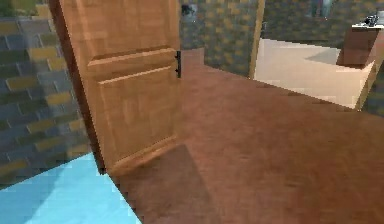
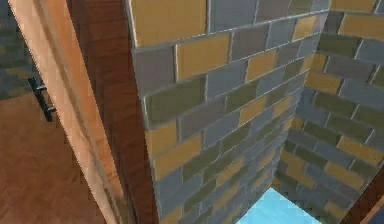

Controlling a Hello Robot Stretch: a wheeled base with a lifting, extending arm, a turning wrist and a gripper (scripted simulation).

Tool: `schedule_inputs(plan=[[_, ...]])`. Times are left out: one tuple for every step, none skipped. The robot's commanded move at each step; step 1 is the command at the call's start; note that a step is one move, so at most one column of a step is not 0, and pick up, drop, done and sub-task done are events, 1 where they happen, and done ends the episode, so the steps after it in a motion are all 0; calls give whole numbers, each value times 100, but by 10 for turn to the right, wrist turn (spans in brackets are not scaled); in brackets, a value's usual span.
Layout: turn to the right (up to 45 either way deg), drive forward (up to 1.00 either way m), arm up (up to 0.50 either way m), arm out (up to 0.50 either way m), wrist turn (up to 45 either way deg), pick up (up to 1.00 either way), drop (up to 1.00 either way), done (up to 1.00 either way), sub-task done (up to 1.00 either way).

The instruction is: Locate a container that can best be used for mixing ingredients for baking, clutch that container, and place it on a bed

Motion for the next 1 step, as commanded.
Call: schedule_inputs(plan=[[0,25,0,0,0,0,0,0,0]])
